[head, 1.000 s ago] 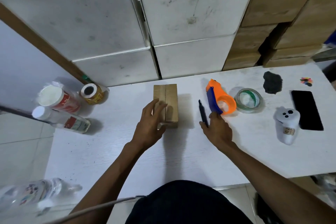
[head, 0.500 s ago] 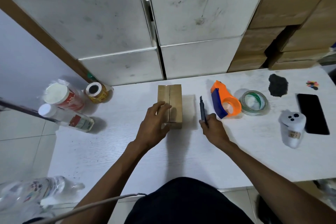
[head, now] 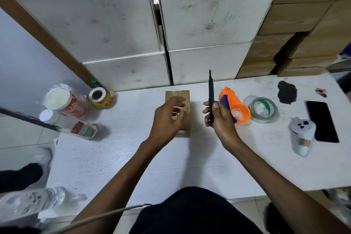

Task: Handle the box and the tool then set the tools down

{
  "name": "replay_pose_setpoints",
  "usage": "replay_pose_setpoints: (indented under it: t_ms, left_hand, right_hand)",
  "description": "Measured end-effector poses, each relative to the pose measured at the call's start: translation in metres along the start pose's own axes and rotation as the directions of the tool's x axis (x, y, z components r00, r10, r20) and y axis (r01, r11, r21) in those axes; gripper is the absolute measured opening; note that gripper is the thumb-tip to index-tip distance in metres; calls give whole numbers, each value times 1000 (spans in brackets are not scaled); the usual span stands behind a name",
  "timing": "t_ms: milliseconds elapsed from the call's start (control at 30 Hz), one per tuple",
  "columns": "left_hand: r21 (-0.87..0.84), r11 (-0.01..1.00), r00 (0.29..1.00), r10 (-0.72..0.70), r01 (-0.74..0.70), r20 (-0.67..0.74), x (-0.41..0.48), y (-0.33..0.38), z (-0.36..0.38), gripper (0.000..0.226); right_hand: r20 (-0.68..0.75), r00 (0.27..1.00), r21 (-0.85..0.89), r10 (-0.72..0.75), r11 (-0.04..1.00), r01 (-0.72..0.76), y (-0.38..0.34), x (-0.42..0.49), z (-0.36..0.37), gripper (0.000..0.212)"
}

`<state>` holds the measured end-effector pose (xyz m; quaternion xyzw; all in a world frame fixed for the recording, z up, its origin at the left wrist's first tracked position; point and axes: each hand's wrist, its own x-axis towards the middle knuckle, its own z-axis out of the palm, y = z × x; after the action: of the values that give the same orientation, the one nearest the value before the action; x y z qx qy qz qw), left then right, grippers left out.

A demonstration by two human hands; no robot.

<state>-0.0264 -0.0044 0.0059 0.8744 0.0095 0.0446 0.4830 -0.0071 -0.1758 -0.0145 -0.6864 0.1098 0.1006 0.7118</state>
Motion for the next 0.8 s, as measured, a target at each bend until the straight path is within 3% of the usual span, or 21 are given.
replay_pose_setpoints:
  t_ms: [100,200,300,433,600,800]
  left_hand:
    - [-290,930,974,-206,226,95,15,29,-1,19]
    - [-462,821,938,-245,334,243,26,44,-3,22]
    - [-510,778,921,-228,367,315,26,50,-5,25]
    - [-549,753,931,-266,363,251,20,49,-6,23]
    - [-583,745,943,-303,323,135,16,42,-12,25]
    - [-580,675,889,-370,456,268,3,51,-8,42]
  right_hand:
    - [48,999,87,-9,996,4,-18,-9,9,37]
    - [120,992,79,-38,996,29,-27,-17,18,38]
    - [178,983,77,-48,996,35,-32,-23,25,36]
    - [232,972,67,-33,998,18,-37,-32,27,31]
    - [328,944,-193,-37,975,106,-28,-38,23,22]
    - [259,961,-206,-100,966,157,-25,-43,33,26]
